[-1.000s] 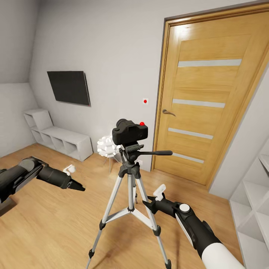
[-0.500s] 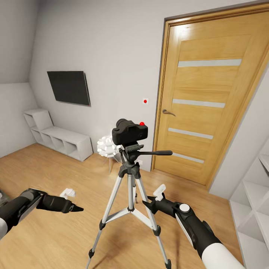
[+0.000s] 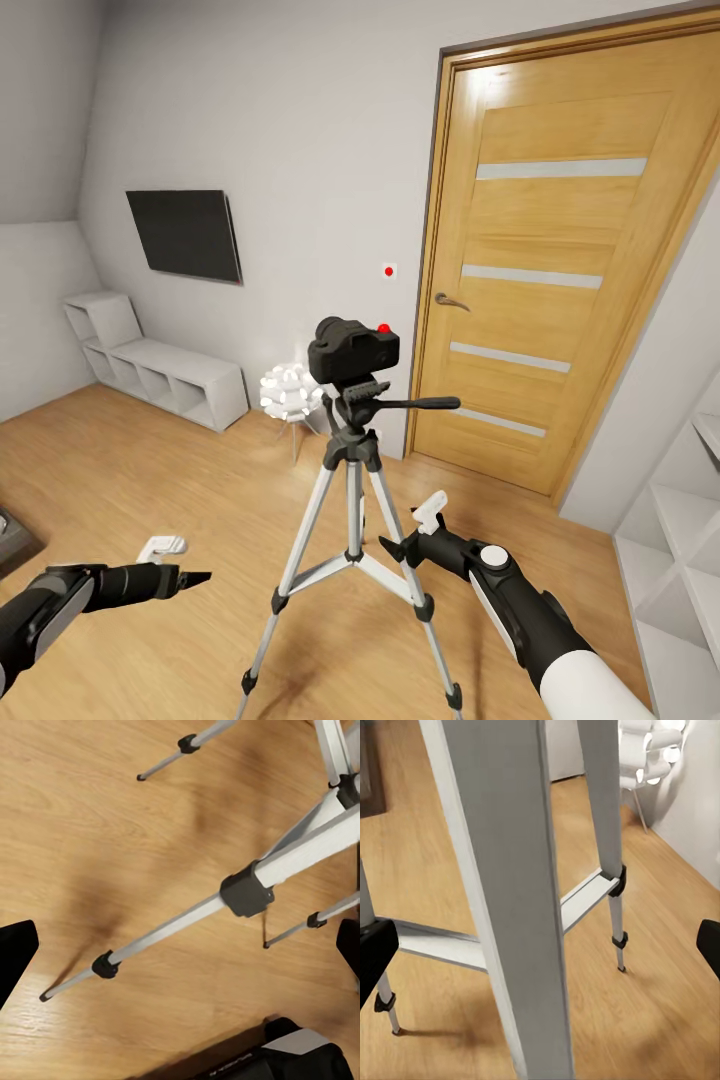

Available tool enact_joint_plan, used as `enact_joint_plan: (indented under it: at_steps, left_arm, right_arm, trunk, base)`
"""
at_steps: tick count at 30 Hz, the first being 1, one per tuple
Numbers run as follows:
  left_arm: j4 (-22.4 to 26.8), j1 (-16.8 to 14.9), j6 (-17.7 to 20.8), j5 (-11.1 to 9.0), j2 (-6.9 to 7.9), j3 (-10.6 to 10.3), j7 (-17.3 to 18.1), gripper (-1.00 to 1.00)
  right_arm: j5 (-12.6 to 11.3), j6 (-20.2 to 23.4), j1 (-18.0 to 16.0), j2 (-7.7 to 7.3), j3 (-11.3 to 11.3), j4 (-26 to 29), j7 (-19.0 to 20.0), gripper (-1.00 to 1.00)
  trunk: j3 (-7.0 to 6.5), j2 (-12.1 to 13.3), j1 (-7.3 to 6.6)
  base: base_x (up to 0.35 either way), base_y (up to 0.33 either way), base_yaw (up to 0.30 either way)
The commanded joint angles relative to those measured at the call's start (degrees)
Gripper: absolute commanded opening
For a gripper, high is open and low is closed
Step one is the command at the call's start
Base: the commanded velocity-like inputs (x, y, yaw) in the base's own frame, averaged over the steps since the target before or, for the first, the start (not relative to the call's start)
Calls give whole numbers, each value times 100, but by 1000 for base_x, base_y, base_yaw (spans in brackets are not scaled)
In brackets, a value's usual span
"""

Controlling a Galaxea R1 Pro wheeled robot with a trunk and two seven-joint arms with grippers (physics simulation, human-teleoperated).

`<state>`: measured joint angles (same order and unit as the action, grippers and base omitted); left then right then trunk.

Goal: Attach the digital camera to the camera tripod in the bedroom.

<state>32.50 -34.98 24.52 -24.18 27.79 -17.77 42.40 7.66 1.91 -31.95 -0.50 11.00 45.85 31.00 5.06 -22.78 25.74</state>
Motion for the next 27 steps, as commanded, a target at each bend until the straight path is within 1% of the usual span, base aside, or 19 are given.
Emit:
enact_joint_plan:
  at_steps: [1,4,6,7,10,11,14,15,17,20,22,25,27]
  left_arm:
    - [-1,7,36,-63,9,-11,-23,100]
    - [-28,46,10,-74,28,65,-74,100]
    - [-39,77,-2,-72,43,162,-149,100]
    - [-39,77,-2,-72,43,162,-149,100]
    - [-55,120,-17,-61,54,310,-459,100]
    - [-55,120,-17,-61,54,310,-459,100]
    - [-66,154,-44,-83,39,403,-920,100]
    - [-66,154,-44,-83,39,403,-920,100]
    - [-70,172,-50,-96,8,438,-1201,100]
    - [-73,187,-49,-142,-60,502,-1527,100]
    - [-81,197,-24,-273,-107,637,-1714,100]
    - [-102,255,141,-680,-153,1002,-1965,100]
    - [-93,349,304,-923,-168,1199,-2093,100]
  right_arm:
    - [34,20,-4,-3,6,12,11,100]
    - [34,18,-4,-3,7,12,11,100]
    - [34,18,-4,-6,4,12,11,100]
    - [34,18,-4,-6,4,12,11,100]
    - [34,16,-4,-9,1,12,14,100]
    - [34,16,-4,-9,1,12,14,100]
    - [34,15,-4,-10,0,12,16,100]
    - [34,15,-4,-10,0,12,16,100]
    - [34,11,-4,-13,0,17,19,100]
    - [32,14,1,-27,-1,77,30,100]
    - [30,20,10,-38,-7,201,49,100]
    - [29,46,87,-61,-19,445,94,100]
    - [31,61,195,-68,-18,609,124,100]
  trunk:
    - [13,-13,4]
    - [13,-13,4]
    - [13,-13,4]
    - [13,-13,4]
    - [13,-13,4]
    - [13,-13,4]
    - [13,-13,4]
    - [13,-13,4]
    - [13,-13,4]
    - [13,-13,4]
    - [13,-13,4]
    - [13,-13,4]
    - [13,-13,4]
  base:
    - [0,0,0]
    - [0,0,0]
    - [0,0,0]
    - [0,0,0]
    - [0,0,0]
    - [0,0,0]
    - [0,0,0]
    - [0,0,0]
    - [0,0,0]
    - [0,0,0]
    - [0,0,0]
    - [0,0,0]
    - [0,0,0]
